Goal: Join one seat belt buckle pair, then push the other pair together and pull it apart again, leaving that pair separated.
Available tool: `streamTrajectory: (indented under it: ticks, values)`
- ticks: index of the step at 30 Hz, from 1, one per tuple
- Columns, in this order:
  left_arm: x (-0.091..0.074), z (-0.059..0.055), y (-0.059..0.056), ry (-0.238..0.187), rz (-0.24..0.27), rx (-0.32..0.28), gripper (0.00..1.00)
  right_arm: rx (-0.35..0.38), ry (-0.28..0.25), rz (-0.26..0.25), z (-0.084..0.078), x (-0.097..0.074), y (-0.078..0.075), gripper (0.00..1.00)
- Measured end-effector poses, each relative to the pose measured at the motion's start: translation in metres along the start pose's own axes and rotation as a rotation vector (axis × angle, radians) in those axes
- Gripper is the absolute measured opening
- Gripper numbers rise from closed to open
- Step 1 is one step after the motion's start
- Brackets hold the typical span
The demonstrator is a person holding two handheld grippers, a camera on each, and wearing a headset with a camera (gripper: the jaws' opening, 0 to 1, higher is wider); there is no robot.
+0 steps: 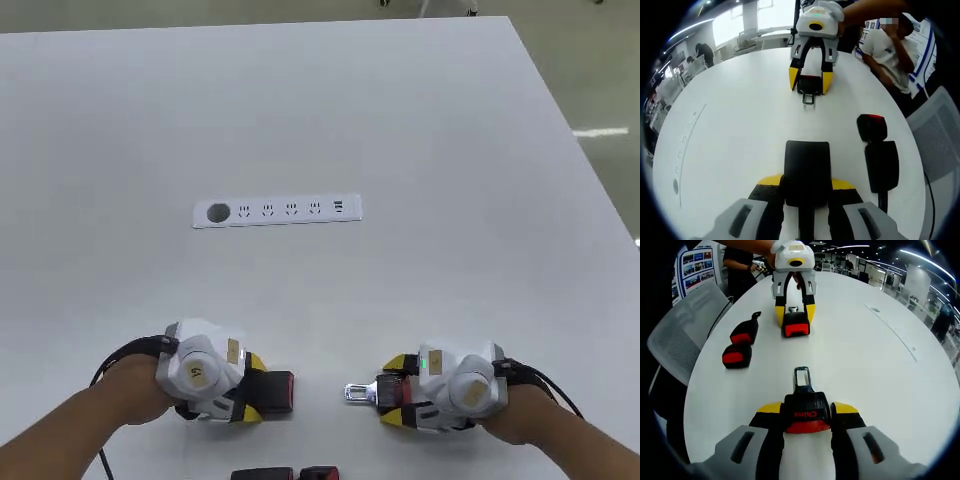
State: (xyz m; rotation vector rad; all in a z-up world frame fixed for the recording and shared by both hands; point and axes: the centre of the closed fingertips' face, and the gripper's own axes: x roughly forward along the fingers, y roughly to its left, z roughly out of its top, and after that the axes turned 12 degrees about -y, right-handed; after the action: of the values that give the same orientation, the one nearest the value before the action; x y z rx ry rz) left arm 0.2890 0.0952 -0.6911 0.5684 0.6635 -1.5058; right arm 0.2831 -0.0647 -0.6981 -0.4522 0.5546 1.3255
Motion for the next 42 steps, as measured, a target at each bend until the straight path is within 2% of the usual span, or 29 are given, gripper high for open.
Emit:
streamTrajectory:
  ticks: [6,15,25,27,28,29,31,32,33,35,37,38,41,42]
  values:
    - [0.000,-0.002,0.001,0.001,-0.002,0.003,0.33,0.002,0.000,-0.005,0.004,-0.012,0.002,0.34]
    - [-0.001,0.001,0.000,0.012,-0.014,0.019,0.34,0.002,0.006,-0.003,0.007,-0.024,0.005,0.35]
    - [0.000,0.001,0.000,0.018,-0.003,0.016,0.34,0.008,0.001,-0.009,0.005,-0.023,0.002,0.36]
    - [0.000,0.000,0.001,0.015,0.003,-0.005,0.34,0.016,0.008,-0.020,0.005,-0.023,0.001,0.36]
    - [0.000,0.001,0.001,0.013,0.006,-0.015,0.35,0.028,0.008,-0.037,0.005,-0.023,0.001,0.37]
    - [0.001,0.001,0.001,0.005,0.016,-0.051,0.36,0.039,0.009,-0.059,0.003,-0.023,-0.001,0.38]
    - [0.002,0.004,-0.002,-0.009,0.016,-0.086,0.42,0.083,0.004,-0.109,-0.001,-0.022,-0.005,0.42]
    - [0.002,0.005,-0.003,-0.007,0.027,-0.091,0.51,0.095,-0.007,-0.103,0.000,-0.022,-0.003,0.44]
    - [0.003,0.005,-0.004,-0.001,0.030,-0.092,0.59,0.126,-0.039,-0.114,0.002,-0.021,-0.002,0.47]
    - [0.001,0.014,-0.007,-0.016,0.036,-0.076,0.70,0.123,-0.054,-0.139,0.002,-0.021,-0.004,0.53]
    - [-0.003,0.023,-0.006,-0.049,0.057,-0.086,0.69,0.137,-0.060,-0.169,0.003,-0.023,-0.004,0.58]
    - [-0.005,0.024,-0.004,-0.052,0.066,-0.095,0.69,0.143,-0.059,-0.182,0.002,-0.024,-0.004,0.59]
    - [-0.011,0.028,-0.001,-0.073,0.106,-0.138,0.76,0.167,-0.074,-0.254,0.005,-0.032,-0.009,0.61]
    - [-0.013,0.030,-0.001,-0.082,0.115,-0.150,0.78,0.162,-0.085,-0.298,0.006,-0.036,-0.015,0.62]
